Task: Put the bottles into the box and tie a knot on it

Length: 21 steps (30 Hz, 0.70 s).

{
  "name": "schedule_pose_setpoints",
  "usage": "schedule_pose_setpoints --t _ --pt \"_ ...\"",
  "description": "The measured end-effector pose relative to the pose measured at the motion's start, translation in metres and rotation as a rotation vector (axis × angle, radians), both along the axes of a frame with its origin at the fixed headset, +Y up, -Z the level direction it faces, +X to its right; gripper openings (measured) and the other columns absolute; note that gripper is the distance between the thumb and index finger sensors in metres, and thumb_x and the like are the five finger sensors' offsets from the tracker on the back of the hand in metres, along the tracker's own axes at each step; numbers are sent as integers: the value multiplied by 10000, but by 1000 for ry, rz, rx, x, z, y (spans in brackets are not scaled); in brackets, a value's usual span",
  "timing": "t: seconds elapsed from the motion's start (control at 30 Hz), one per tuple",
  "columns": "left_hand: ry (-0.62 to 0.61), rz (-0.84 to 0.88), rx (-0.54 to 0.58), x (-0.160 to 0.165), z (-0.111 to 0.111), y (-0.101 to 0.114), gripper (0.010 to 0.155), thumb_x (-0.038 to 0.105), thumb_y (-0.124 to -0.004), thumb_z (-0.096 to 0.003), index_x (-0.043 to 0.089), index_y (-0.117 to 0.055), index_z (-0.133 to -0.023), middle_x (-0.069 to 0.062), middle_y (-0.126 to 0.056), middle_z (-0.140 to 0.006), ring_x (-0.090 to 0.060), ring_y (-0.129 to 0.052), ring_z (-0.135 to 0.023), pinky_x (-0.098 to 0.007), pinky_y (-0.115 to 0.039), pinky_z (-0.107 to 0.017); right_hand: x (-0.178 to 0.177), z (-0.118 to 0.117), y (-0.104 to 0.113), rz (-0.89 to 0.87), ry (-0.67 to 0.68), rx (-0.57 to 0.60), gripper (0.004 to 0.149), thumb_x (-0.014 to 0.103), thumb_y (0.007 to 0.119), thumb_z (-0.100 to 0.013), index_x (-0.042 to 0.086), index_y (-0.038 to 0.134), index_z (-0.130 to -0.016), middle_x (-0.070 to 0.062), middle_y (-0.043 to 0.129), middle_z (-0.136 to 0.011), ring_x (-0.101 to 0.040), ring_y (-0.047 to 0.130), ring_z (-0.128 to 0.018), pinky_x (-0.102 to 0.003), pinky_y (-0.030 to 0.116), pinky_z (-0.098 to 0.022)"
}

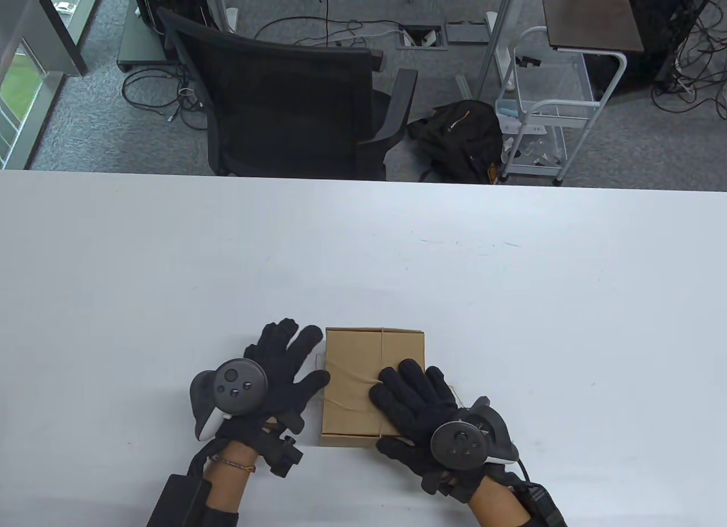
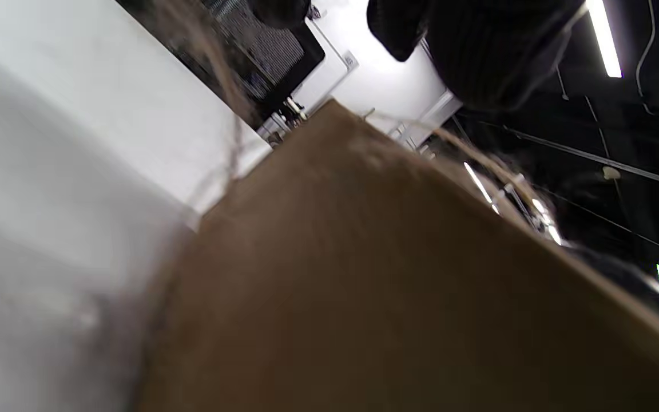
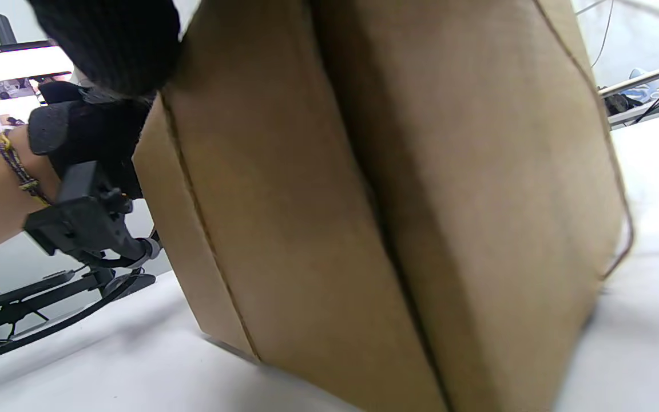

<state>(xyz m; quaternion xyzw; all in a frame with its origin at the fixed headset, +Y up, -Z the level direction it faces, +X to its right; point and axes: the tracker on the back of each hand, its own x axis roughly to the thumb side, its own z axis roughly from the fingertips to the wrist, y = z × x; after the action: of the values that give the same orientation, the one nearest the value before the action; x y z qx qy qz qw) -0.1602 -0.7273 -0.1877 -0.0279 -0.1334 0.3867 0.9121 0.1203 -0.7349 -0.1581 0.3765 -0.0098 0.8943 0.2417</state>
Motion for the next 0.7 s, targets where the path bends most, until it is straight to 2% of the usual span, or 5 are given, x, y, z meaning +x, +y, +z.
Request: schedule_pose_setpoints --t 0.13,0.3,0.43,0.53,0.7 --pt "-2 -133 70 18 2 -2 599 449 -831 -514 290 -738 -1083 -264 -455 -1274 -631 -353 -1122 -840 -332 -679 3 -1 0 -62 5 -26 730 517 734 -470 153 560 -1079 -103 451 -1158 -426 286 -1028 -687 238 -673" --pt "16 -126 127 17 5 0 463 392 -861 -505 256 -840 -947 -214 -610 -1209 -594 -499 -1113 -844 -377 -675 22 -6 12 -295 -14 -87 695 473 806 -460 266 582 -1085 -194 436 -1157 -481 297 -1017 -731 220 -656" --pt "17 -146 146 18 8 -1 467 390 -854 -508 241 -829 -950 -221 -624 -1193 -588 -522 -1106 -843 -385 -673 57 -17 19 -497 -165 -146 737 245 834 -446 289 495 -1099 -228 439 -1149 -555 346 -991 -790 301 -632" --pt "21 -160 150 20 8 -1 464 385 -851 -512 234 -825 -950 -225 -623 -1189 -586 -524 -1105 -842 -387 -673 70 -20 12 -467 -230 -216 774 61 808 -408 272 507 -1089 -260 438 -1141 -604 393 -974 -807 385 -635" --pt "4 -155 152 23 9 -2 462 383 -845 -514 231 -817 -949 -227 -618 -1189 -585 -532 -1102 -843 -387 -672 59 -30 -1 -266 -298 -153 761 73 842 -401 249 538 -1075 -279 605 -1076 -580 585 -918 -736 567 -614"
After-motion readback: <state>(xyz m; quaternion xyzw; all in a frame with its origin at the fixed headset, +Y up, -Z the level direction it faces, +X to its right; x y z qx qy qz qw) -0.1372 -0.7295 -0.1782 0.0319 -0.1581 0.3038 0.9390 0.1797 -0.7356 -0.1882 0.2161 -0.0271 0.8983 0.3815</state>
